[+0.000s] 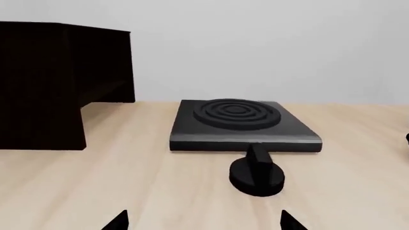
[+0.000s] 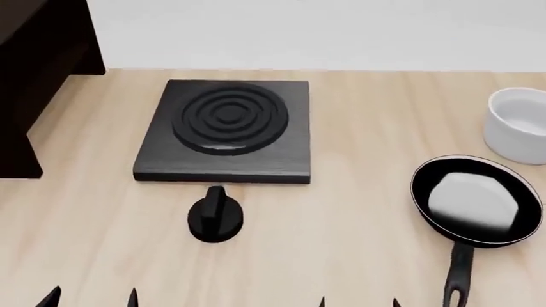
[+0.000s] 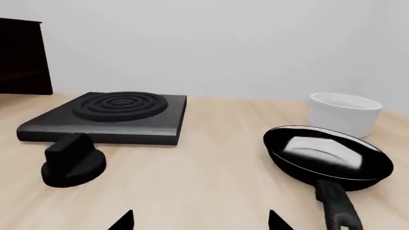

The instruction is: Put the frying pan on the cabinet shelf.

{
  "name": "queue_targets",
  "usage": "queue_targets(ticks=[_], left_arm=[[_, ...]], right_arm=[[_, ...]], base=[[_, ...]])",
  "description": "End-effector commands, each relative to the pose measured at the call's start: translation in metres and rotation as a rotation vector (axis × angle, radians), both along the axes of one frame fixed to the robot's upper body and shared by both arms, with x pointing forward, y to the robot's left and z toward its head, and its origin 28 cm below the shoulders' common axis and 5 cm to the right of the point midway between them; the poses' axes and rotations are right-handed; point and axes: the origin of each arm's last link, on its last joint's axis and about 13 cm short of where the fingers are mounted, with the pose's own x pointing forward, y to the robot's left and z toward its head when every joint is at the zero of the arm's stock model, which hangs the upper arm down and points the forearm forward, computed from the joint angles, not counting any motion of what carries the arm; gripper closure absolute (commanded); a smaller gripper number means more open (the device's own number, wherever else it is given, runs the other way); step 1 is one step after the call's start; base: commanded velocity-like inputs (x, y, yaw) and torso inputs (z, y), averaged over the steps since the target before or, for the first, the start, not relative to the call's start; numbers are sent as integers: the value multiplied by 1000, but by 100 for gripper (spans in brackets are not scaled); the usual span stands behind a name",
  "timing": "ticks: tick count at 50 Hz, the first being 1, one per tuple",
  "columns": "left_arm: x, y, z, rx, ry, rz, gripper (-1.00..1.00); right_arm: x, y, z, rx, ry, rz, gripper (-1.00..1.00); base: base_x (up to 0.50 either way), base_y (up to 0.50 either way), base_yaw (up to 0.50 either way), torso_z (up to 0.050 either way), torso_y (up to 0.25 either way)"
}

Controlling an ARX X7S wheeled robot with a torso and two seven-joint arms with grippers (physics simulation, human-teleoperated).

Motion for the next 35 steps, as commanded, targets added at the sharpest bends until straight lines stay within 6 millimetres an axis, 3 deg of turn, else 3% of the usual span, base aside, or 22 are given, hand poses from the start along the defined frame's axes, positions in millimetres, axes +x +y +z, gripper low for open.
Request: queue_targets(ticks=[1,35], left_arm=[[0,0,0,0,0,-1,-100],[0,-1,2,-14,-2,-4,-100]], right_arm=[[0,0,0,-9,-4,-5,-100],[0,0,0,-27,-9,-14,-100]], base=[[465,234,0,0,0],[481,109,0,0,0]])
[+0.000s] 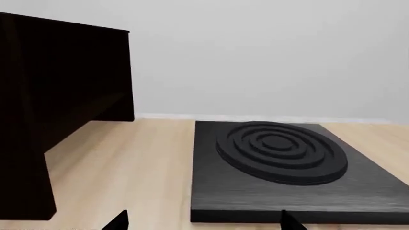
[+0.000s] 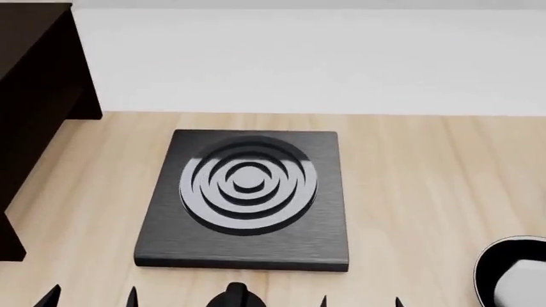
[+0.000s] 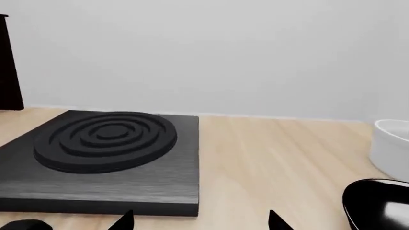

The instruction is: Put the frying pan on the cabinet shelf.

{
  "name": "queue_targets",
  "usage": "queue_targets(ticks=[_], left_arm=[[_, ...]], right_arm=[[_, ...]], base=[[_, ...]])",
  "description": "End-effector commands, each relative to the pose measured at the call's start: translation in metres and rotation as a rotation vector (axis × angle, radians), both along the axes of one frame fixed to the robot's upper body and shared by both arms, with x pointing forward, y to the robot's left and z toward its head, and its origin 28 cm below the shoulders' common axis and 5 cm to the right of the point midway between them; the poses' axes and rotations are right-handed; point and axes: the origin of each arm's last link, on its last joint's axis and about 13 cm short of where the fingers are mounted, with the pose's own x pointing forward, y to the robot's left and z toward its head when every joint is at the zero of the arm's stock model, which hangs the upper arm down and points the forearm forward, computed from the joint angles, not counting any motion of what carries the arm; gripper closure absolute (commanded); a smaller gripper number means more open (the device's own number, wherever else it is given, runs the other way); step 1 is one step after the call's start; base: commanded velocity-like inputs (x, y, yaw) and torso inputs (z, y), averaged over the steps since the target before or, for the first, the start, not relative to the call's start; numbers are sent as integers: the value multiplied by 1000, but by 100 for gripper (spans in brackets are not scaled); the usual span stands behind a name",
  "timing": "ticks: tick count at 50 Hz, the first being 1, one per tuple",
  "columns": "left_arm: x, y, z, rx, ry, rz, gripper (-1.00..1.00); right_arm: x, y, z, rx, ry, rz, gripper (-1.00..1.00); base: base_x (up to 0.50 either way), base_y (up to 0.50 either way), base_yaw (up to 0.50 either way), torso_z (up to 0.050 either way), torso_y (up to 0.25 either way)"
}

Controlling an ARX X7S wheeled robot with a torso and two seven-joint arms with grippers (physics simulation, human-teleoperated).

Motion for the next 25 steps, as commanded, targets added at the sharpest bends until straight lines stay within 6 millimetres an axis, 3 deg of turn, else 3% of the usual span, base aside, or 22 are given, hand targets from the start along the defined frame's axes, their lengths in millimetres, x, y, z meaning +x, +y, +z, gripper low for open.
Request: queue_targets(ticks=[1,17,25], left_arm=[[0,0,0,-6,1,-3,-100],[-1,-1,0,-5,22,-3,-100],[-1,-2,0,3,30,-3,-100]], right_arm=[[0,0,0,-5,-1,1,-100],[0,0,0,3,2,0,-100],[-1,0,-1,2,16,0,-100]], base=[[500,20,0,0,0],[496,20,0,0,0],[169,11,0,0,0]])
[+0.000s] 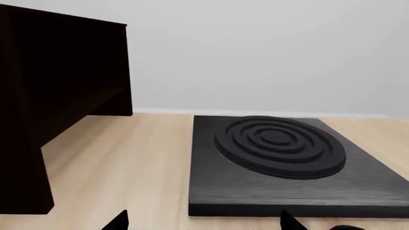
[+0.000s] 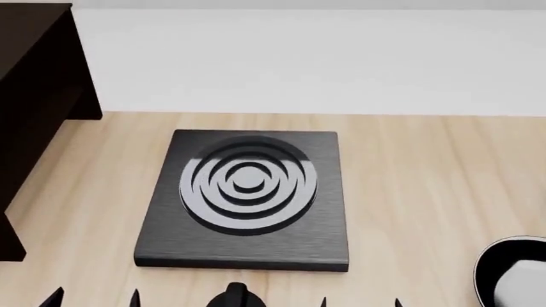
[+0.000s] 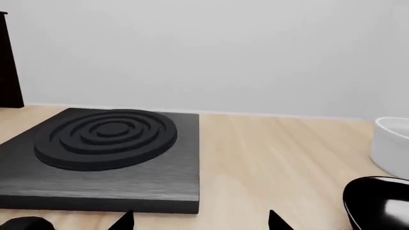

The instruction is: Put the frying pan on the cabinet shelf.

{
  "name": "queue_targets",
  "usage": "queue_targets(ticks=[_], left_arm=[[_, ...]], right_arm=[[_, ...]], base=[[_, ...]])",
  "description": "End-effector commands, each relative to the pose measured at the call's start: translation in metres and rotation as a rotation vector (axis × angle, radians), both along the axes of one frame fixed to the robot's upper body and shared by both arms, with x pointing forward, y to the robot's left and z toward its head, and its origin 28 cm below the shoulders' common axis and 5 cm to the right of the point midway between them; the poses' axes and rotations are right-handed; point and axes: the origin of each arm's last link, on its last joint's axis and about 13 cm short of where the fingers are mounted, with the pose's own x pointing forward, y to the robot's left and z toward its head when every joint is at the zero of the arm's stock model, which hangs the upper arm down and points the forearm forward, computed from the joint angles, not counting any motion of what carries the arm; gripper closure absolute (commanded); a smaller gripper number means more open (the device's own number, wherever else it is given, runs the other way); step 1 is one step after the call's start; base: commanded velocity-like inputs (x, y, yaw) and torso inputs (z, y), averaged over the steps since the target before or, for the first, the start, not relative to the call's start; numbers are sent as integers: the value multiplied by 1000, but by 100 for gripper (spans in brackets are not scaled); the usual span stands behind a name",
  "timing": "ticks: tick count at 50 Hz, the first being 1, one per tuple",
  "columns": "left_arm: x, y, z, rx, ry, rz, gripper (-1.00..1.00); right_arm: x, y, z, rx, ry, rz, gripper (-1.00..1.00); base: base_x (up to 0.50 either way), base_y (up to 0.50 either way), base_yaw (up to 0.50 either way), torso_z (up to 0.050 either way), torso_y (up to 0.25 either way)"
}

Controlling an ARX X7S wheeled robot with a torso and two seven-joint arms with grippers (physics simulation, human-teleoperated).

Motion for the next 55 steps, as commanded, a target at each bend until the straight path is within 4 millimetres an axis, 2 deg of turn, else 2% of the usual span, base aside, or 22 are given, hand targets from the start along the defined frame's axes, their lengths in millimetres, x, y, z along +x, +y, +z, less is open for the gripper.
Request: queue_targets(ticks=[1,9,13,21,26,29,36,45,55], left_arm=[[0,-1,1,3,10,1,-100],[-2,-3,5,-25,8,-11,-100],[-4,-6,10,25,-14,-31,-100],[-8,-1,35,-26,-40,-9,-100],[-11,1,61,-47,-69,-19,-100],[-10,2,73,-51,-82,-20,-100],[-12,5,97,-40,-93,-53,-100],[-15,12,107,-16,-89,-70,-100],[-23,25,113,-2,-56,-60,-100]], right_arm=[[0,0,-1,0,7,-1,-100],[1,-1,-3,-24,11,-1,-100],[3,-2,5,-41,-8,-5,-100],[2,-7,31,-119,-68,8,-100],[-5,-10,61,-151,-103,13,-100],[-7,-13,72,-146,-111,7,-100],[-16,-28,97,-142,-83,-35,-100],[-30,-51,122,-175,-74,-77,-100],[-42,-81,128,-177,52,-145,-100]], base=[[0,0,0,0,0],[0,0,0,0,0],[0,0,0,0,0],[0,0,0,0,0],[0,0,0,0,0],[0,0,0,0,0],[0,0,0,0,0],[0,0,0,0,0],[0,0,0,0,0]])
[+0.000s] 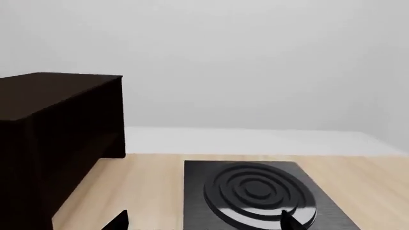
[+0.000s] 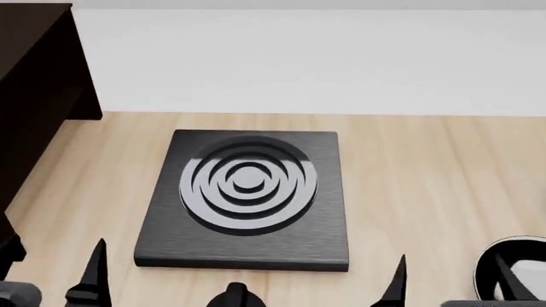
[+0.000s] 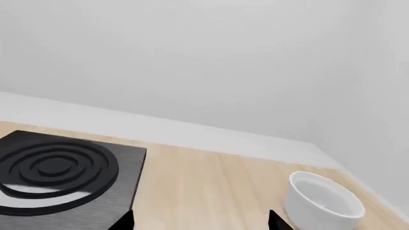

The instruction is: Put the frying pan on the cabinet shelf.

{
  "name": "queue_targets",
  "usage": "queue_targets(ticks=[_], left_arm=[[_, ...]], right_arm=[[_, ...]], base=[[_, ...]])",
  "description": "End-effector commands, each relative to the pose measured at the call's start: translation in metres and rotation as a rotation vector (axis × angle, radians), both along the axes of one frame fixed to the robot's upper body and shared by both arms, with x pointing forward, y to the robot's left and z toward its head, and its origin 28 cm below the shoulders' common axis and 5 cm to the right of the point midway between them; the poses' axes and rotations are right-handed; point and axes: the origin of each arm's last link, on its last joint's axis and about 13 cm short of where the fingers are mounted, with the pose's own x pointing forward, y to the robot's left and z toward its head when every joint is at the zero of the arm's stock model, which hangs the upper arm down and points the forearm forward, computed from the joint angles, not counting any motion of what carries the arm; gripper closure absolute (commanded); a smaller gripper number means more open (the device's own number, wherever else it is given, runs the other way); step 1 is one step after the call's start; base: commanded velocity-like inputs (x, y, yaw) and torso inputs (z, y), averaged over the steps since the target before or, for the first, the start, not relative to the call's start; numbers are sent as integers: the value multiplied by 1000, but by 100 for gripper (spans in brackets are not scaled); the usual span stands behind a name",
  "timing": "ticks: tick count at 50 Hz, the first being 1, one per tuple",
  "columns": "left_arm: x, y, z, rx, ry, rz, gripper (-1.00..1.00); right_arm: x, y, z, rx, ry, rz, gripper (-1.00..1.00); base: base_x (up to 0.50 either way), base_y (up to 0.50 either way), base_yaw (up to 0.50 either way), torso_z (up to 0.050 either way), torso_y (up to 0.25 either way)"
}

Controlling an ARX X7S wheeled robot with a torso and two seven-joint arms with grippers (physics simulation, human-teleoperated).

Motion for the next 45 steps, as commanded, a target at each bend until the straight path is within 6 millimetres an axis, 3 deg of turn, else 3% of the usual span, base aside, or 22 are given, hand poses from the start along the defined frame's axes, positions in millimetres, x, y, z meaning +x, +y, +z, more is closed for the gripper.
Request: queue_targets(ticks=[1,7,18,37,45], left_arm=[[-9,11,13,18,3,-3,-100],[-12,11,10,-1,27,-3,-100],[-12,11,9,-16,37,1,-100],[-13,3,10,-22,54,-23,-100],[-11,2,10,-25,48,-21,-100]], right_arm=[[-16,-31,17,-18,72,-68,-100],[-21,-44,29,-23,116,-96,-100],[-34,-67,32,-36,194,-157,-100],[-50,-80,4,-8,334,-228,-100],[-64,-73,-19,38,366,-243,-100]], base=[[0,0,0,0,0],[0,0,0,0,0],[0,0,0,0,0],[0,0,0,0,0],[0,0,0,0,0]])
